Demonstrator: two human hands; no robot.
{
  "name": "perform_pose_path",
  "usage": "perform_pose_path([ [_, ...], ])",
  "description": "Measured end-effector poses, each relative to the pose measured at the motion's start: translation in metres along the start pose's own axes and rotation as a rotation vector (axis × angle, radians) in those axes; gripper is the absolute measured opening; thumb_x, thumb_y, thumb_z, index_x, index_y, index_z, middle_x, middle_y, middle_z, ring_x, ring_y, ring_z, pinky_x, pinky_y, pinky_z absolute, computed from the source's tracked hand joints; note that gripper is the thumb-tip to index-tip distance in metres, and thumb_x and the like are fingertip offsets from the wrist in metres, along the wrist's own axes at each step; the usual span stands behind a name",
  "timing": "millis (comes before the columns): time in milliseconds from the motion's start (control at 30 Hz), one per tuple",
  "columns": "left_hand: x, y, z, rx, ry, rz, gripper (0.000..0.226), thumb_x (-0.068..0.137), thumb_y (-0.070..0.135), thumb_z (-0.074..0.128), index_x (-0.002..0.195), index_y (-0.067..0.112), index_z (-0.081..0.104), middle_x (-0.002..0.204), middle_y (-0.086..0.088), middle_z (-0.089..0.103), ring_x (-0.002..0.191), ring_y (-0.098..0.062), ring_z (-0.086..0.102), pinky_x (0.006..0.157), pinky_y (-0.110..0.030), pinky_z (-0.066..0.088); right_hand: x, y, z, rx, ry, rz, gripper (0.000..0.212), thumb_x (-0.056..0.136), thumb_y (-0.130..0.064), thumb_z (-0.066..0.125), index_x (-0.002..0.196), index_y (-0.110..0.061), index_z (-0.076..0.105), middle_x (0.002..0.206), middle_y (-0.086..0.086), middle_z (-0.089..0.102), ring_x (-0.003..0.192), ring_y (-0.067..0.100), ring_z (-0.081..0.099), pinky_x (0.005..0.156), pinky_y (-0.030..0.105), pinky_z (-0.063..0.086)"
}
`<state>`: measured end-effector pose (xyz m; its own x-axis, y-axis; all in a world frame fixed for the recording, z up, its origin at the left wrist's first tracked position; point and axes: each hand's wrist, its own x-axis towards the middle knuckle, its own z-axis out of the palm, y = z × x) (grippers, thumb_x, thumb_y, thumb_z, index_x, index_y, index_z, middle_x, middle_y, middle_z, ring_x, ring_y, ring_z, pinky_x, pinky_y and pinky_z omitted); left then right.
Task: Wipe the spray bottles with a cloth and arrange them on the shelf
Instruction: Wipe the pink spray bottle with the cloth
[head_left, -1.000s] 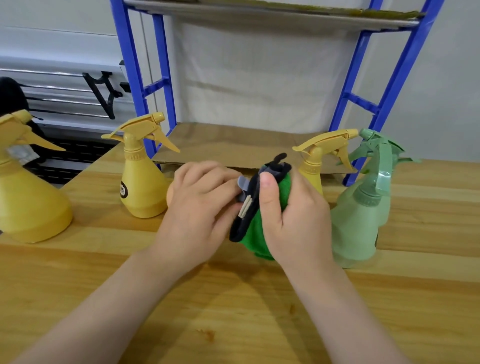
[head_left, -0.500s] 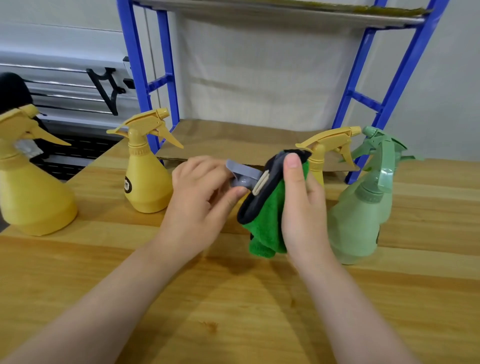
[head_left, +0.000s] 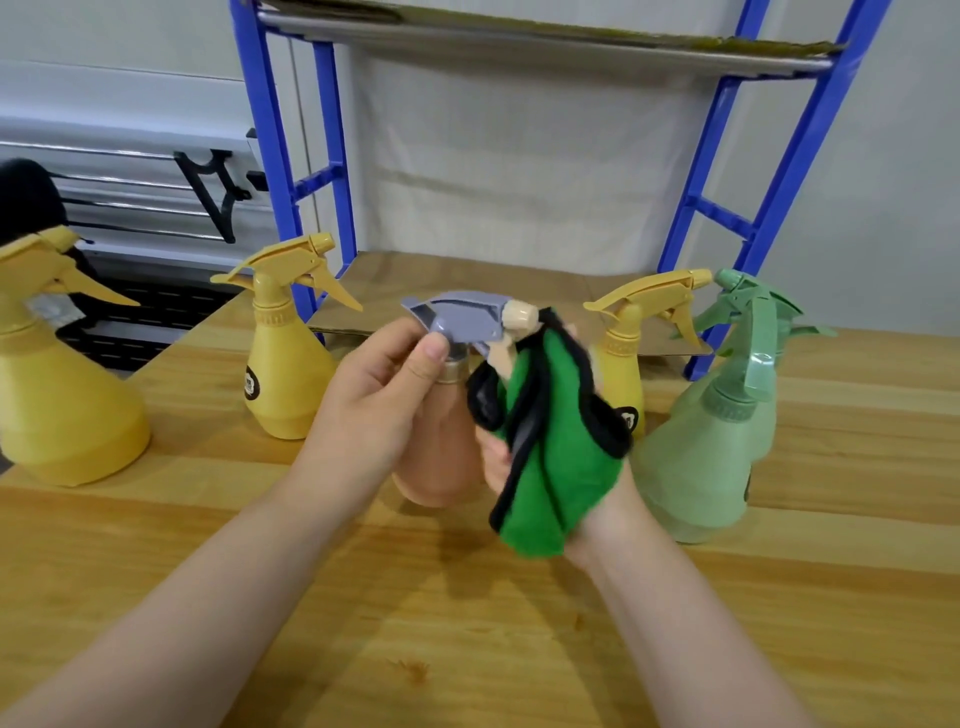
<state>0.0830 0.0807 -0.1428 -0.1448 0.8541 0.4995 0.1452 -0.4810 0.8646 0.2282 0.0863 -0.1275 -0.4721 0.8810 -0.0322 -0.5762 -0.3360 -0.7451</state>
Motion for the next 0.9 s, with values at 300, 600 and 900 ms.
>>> perform_pose_path([
  [300, -0.002, -0.013, -0.002, 0.208, 0.003, 0.061, 0.038, 0.090, 0.048, 0.052, 0.111, 0.020, 0.066, 0.110, -0.001, 0.068, 0.108, -0.019, 0.061, 0.096, -0.045, 0.048, 0.002, 0.007, -0.003, -0.086, 0.046, -0.204, 0.040, 0.090, -0.051, 0.054, 0.070, -0.025, 0.076, 0.068, -0.001, 0.065, 0.057, 0.014, 0.059, 0.055, 0.025, 0.050],
  [600, -0.005, -0.005, 0.004, 0.126, -0.027, 0.078, 0.031, 0.088, 0.048, 0.052, 0.106, 0.027, 0.066, 0.089, 0.019, 0.066, 0.084, -0.004, 0.058, 0.075, -0.022, 0.041, 0.002, 0.015, -0.012, 0.098, 0.214, -0.087, 0.050, 0.098, -0.024, 0.042, 0.058, -0.015, 0.069, 0.049, -0.002, 0.062, 0.041, 0.009, 0.060, 0.041, 0.018, 0.049],
  [900, -0.006, -0.003, 0.009, 0.020, -0.012, 0.025, 0.023, 0.074, 0.045, 0.070, 0.091, 0.029, 0.072, 0.098, 0.009, 0.074, 0.094, -0.010, 0.065, 0.087, -0.036, 0.049, 0.008, -0.001, -0.018, -0.445, 0.305, -0.528, 0.066, 0.105, -0.036, 0.037, 0.047, -0.025, 0.064, 0.049, -0.010, 0.056, 0.050, 0.006, 0.051, 0.057, 0.027, 0.041],
])
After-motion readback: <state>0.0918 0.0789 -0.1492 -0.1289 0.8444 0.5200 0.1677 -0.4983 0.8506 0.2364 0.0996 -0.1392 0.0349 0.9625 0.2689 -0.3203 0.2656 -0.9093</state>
